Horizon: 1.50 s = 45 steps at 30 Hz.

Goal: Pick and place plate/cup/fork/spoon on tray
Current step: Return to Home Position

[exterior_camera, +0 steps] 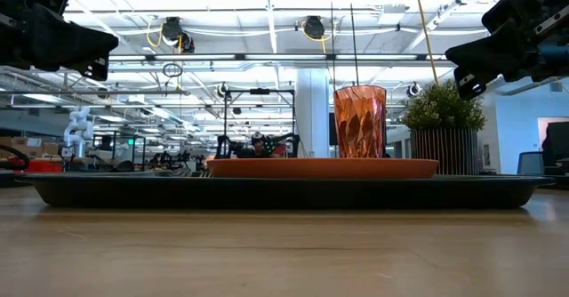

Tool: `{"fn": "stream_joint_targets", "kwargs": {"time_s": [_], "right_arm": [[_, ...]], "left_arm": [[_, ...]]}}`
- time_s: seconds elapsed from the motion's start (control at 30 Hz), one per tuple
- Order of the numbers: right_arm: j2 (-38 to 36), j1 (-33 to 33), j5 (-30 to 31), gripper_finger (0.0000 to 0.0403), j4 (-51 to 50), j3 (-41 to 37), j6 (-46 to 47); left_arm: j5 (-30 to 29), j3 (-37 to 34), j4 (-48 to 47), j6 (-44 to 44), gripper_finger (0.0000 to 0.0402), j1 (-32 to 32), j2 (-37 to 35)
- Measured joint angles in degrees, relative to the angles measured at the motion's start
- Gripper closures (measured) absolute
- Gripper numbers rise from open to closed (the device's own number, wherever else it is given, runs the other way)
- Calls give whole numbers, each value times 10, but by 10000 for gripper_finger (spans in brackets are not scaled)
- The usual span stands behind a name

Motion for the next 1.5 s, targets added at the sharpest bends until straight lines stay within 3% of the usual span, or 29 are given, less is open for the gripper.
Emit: {"fn": "stream_joint_targets", "kwargs": {"time_s": [1.5], "right_arm": [[0, 0, 0, 403, 0, 0, 0]], "left_arm": [[0, 0, 0, -12, 369, 0, 0]]}}
